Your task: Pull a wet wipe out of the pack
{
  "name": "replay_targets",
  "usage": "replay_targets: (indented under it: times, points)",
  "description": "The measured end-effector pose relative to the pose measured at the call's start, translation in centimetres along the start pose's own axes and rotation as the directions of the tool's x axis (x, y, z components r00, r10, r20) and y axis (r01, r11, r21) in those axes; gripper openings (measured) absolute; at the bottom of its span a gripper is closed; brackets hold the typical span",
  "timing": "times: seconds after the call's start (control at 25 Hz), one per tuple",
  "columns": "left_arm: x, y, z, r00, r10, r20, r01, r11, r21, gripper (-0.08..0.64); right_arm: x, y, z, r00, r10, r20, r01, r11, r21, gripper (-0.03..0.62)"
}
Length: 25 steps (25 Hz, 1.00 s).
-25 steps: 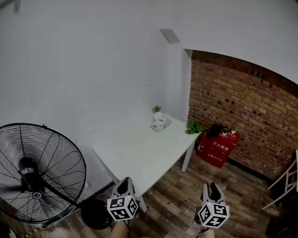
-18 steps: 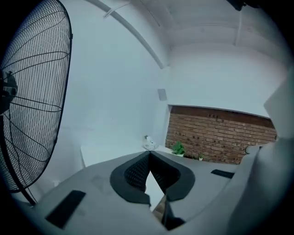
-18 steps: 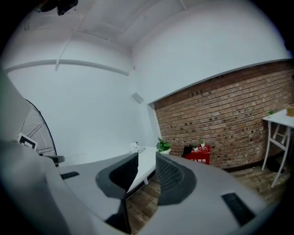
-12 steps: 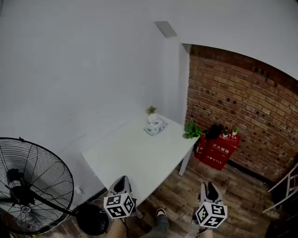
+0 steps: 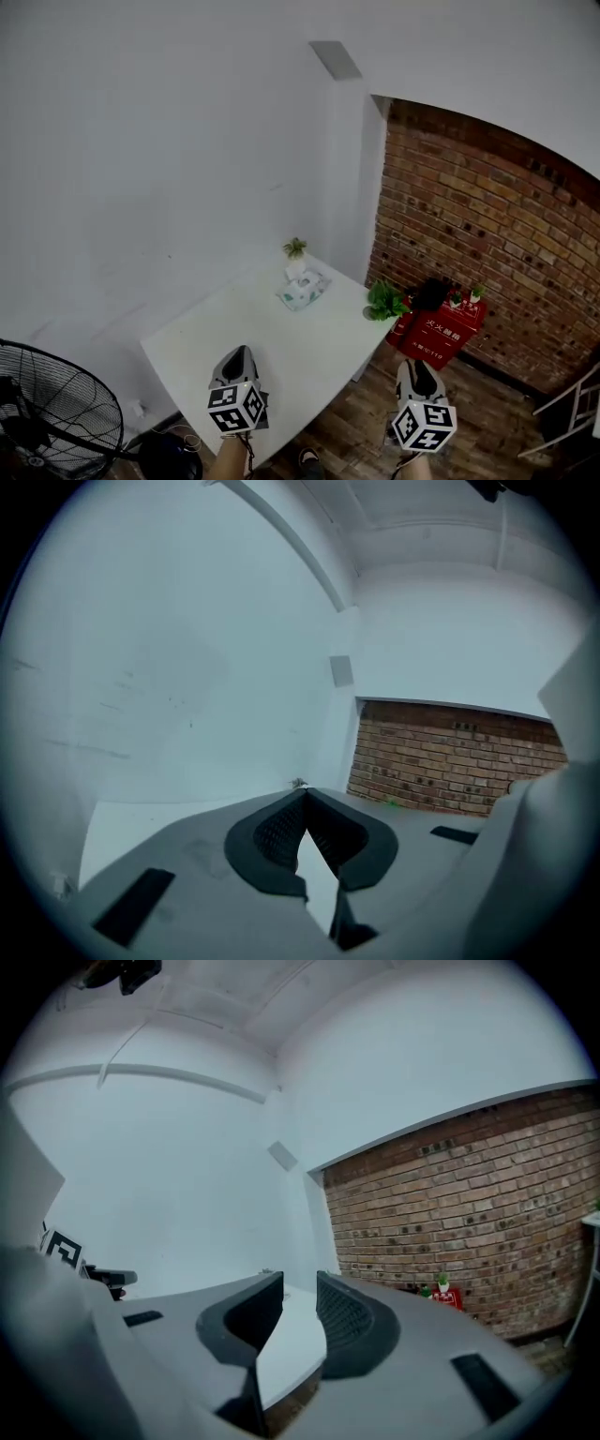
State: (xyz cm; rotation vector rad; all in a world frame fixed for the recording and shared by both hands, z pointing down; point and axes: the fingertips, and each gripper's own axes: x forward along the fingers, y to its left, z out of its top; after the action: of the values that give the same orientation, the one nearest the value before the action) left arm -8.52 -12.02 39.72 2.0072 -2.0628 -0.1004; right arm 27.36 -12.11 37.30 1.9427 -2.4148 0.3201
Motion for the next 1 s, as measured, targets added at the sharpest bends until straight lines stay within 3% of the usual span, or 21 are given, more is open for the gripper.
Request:
replay_targets:
  times: [0.36, 0.6, 1.0]
  points:
    - [5.7, 3.8, -2.2, 0.994, 0.097, -0.042, -0.100, 0.990, -0.096, 0.002, 9.5, 0.9, 0.6, 0.996, 0.074, -0.056, -0.076, 0.997, -0.033, 0.095]
    - [5.7, 3.9, -1.0, 0.989, 0.144, -0.028, -0.145, 0.987, -0.065, 0.002, 13.3, 1.8, 0.2, 0.985, 0.146, -0.092, -0.148, 0.989, -0.014, 0.094]
    - [6.3, 7.0, -0.5, 0.940, 0.338, -0.030, -0.340, 0.938, -0.070, 0.002, 23.1, 3.5, 0.4, 0.951, 0.285, -0.120, -0.286, 0.958, 0.005, 0.094]
